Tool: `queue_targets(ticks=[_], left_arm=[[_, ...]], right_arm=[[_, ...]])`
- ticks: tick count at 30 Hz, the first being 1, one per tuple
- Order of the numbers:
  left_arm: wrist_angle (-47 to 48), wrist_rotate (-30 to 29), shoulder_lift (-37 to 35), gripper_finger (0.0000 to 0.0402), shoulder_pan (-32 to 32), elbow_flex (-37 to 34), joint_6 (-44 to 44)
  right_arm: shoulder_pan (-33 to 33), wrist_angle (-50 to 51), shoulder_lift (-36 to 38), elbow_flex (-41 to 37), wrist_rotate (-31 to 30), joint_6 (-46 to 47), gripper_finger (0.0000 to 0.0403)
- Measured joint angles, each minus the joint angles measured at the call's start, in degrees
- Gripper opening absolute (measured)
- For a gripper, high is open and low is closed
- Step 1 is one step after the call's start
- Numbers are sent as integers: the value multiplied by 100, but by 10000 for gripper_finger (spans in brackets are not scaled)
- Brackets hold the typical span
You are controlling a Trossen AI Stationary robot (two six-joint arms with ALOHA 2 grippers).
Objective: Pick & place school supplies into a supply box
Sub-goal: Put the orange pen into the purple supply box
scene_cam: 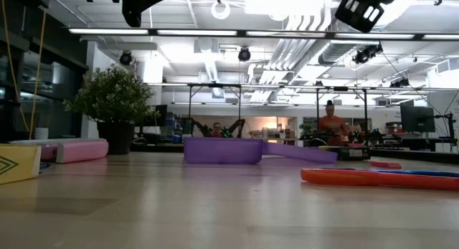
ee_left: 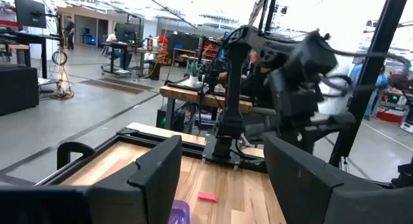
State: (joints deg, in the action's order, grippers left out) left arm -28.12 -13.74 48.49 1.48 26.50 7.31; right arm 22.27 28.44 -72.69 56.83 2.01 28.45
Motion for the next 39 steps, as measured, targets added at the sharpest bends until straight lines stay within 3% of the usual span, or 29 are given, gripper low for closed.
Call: queue_targets(ticks=[12, 21, 25, 30, 39], left_arm=[[0, 0, 0, 211, 0, 0, 0], [0, -42, 0, 211, 0, 0, 0], [0, -45, 0, 211, 0, 0, -2], [0, -63, 0, 211, 0, 0, -2], [0, -63, 0, 211, 0, 0, -2]], right_arm=[[154, 1, -1447, 136, 457, 991, 13], [243, -8, -2054, 136, 707, 1231, 137], [428, -12, -2275, 139, 696, 1467, 172], [629, -23, -2564, 139, 383, 1771, 176], [749, 3, -2862, 139, -213, 2071, 150]])
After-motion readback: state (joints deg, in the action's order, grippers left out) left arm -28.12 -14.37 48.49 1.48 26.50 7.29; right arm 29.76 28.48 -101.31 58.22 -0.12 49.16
